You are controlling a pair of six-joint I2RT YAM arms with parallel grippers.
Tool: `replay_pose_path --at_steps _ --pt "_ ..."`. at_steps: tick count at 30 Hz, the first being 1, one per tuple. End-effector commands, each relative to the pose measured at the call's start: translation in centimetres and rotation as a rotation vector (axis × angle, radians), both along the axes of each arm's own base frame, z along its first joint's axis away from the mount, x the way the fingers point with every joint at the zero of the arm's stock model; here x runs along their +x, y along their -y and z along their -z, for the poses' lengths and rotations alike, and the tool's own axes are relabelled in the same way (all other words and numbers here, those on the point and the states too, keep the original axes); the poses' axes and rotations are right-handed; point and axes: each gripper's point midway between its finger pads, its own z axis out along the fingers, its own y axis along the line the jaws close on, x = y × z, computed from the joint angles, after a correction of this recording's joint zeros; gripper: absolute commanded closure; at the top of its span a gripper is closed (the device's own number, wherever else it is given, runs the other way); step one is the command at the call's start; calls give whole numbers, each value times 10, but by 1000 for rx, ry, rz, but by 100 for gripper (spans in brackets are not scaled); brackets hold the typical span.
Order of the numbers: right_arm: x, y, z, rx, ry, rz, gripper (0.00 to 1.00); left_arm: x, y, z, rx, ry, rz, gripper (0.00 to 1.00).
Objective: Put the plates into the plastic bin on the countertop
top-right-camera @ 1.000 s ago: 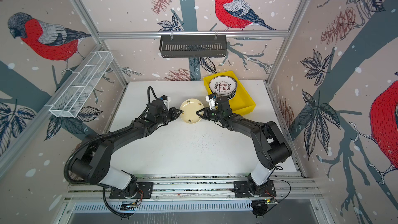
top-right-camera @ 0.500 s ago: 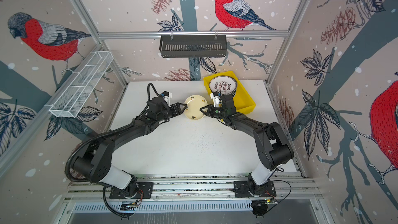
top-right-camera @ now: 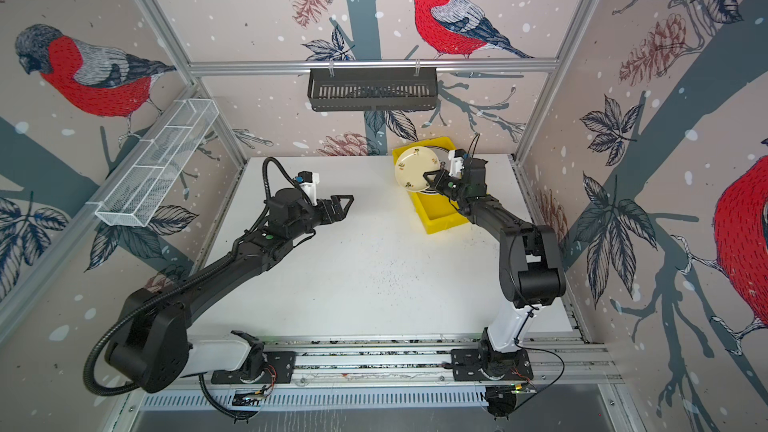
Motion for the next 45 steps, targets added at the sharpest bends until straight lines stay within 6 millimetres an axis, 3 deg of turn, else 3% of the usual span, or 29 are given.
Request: replay_pose_path --at_steps 1,5,10,16,19,20,22,24,29,31,35,38,43,45 --pt "31 23 -6 7 -5 85 100 -3 -4 1 37 31 4 2" --pt "61 36 -3 -53 -9 152 100 -8 -4 4 30 28 15 2" --pt "85 42 18 -109 -53 193 100 -12 -8 10 34 25 1 2" --pt "101 44 52 -166 -121 211 100 -13 -16 13 85 28 -25 2" --pt "103 43 59 -181 -136 204 98 -12 -22 11 109 43 -53 2" --pt "104 41 60 -186 -141 198 91 -12 -24 11 115 49 -59 2" --pt "104 39 60 -202 -149 192 61 -11 -27 9 130 61 -71 2" --pt "103 39 57 -221 -146 198 42 -10 -30 8 144 68 -83 3" --pt "97 47 43 -275 -140 242 14 -7 -40 10 211 94 -121 3" --pt "92 53 30 -318 -121 270 0 -6 -44 8 241 116 -134 3" --pt "70 65 -13 -377 -30 331 0 0 -63 0 305 171 -233 3" --pt "42 81 -46 -417 70 402 0 6 -85 -9 375 256 -346 3" --pt "-30 121 -89 -484 288 601 0 7 -127 -23 510 389 -556 3" --pt "-63 144 -97 -550 373 723 0 3 -144 -23 568 438 -636 3"
